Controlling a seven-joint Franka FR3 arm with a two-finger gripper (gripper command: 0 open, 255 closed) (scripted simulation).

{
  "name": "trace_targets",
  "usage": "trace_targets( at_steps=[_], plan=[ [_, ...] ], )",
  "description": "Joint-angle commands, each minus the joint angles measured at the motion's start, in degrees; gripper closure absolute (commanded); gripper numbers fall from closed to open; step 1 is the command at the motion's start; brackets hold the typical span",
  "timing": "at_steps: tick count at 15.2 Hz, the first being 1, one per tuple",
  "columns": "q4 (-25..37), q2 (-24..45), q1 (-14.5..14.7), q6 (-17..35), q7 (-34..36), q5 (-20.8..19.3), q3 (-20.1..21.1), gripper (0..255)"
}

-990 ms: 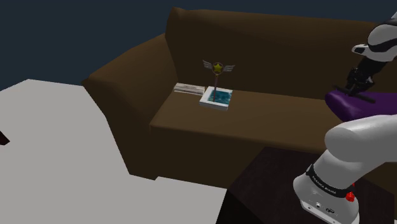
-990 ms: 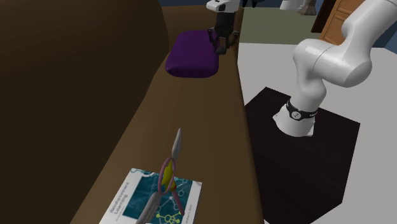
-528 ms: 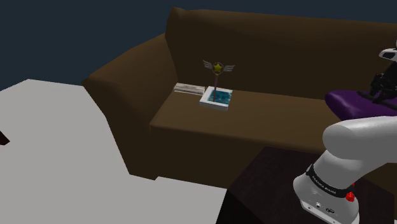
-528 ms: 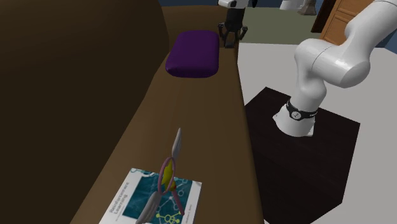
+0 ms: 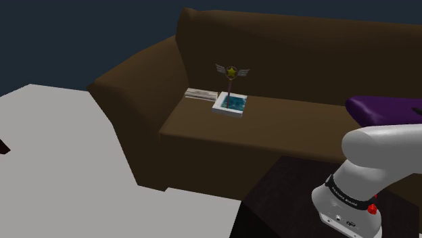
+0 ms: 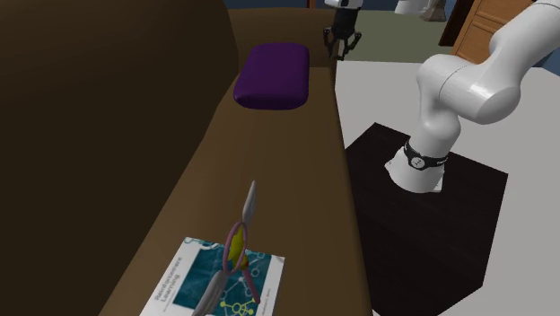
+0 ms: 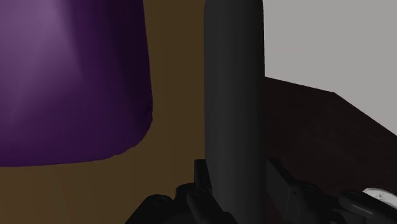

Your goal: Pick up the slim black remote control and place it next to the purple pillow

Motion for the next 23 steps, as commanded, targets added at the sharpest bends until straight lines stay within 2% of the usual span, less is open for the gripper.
trace_targets(
  at_steps=[1,2,13,23],
  plan=[
    [1.86,-0.53,-0.9,-1.17,-3.07,-0.79,-1.65,255],
    [3.0,-0.49,-0.95,-1.43,-4.63,-1.2,-2.93,255],
    [-2.03,0.97,0.51,6.53,-3.55,-5.16,-9.67,255],
    [-5.26,3.37,3.8,14.25,-2.32,-9.12,-17.67,255]
  ],
)
